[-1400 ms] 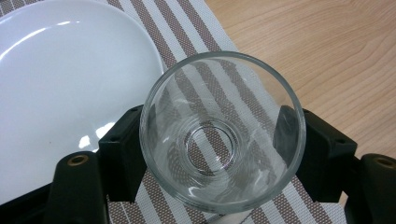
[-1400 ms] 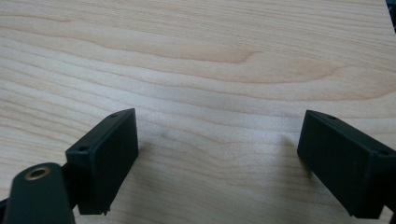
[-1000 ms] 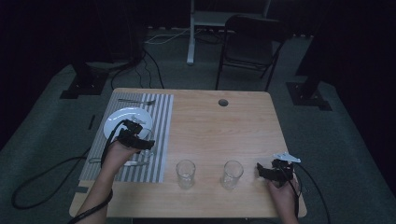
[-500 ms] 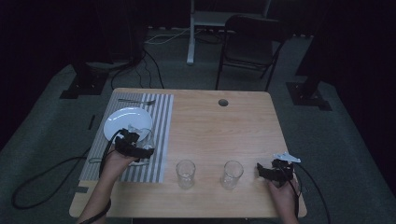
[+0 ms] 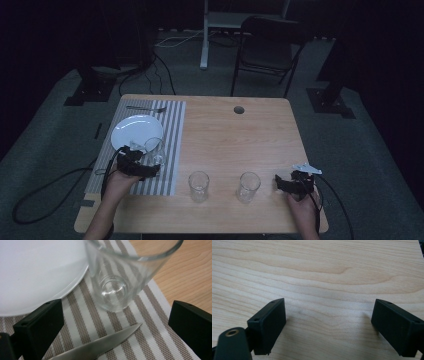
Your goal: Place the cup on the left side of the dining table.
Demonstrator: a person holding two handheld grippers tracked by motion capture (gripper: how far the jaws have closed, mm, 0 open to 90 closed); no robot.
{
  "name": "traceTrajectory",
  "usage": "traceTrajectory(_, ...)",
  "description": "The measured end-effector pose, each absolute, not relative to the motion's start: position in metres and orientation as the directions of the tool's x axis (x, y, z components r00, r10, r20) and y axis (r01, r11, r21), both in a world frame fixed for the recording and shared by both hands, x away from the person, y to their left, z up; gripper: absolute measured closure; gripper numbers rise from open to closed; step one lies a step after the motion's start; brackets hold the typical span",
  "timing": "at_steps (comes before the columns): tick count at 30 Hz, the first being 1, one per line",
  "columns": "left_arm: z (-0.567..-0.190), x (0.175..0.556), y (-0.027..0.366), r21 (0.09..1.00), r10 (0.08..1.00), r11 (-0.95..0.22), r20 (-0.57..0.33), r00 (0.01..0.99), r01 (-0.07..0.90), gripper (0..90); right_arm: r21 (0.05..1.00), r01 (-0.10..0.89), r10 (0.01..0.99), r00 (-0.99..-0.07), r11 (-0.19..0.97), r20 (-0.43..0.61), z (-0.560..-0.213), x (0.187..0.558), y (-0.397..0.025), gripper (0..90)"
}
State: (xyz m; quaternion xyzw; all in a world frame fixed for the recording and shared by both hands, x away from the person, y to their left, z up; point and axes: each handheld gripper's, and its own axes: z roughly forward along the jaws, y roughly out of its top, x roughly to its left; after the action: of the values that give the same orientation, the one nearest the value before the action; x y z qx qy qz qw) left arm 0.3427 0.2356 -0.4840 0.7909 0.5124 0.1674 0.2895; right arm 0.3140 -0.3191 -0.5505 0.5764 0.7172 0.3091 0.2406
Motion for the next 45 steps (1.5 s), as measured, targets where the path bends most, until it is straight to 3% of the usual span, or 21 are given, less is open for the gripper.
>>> traceTrajectory(7,-0.489,0.325,0.248,0.629,0.919,-0.311,0.006,0.395,0.713,0.7,0.720,0.679,0.975,-0.220,0.145,0.010,-0.550,0.314,-0.319,12.0)
traceTrajectory(19,-0.510,0.298,0.273,0.617,0.943,-0.254,-0.011,0.332,0.745,0.7,0.720,0.679,0.976,-0.218,0.142,0.013,-0.550,0.314,-0.319,12.0)
traceTrajectory(24,-0.520,0.287,0.278,0.630,0.957,-0.239,0.025,0.288,0.739,0.8,0.720,0.679,0.976,-0.218,0.142,0.013,-0.550,0.314,-0.319,12.0)
traceTrajectory(27,-0.525,0.280,0.281,0.647,0.962,-0.211,0.003,0.275,0.733,0.8,0.720,0.679,0.976,-0.218,0.142,0.013,-0.550,0.314,-0.319,12.0)
traceTrajectory(30,-0.529,0.273,0.280,0.642,0.961,-0.242,0.054,0.272,0.727,0.7,0.720,0.679,0.976,-0.218,0.142,0.013,-0.550,0.314,-0.319,12.0)
traceTrajectory(45,-0.538,0.239,0.304,0.678,0.984,-0.163,0.062,0.166,0.716,0.7,0.720,0.679,0.976,-0.218,0.142,0.013,-0.550,0.314,-0.319,12.0)
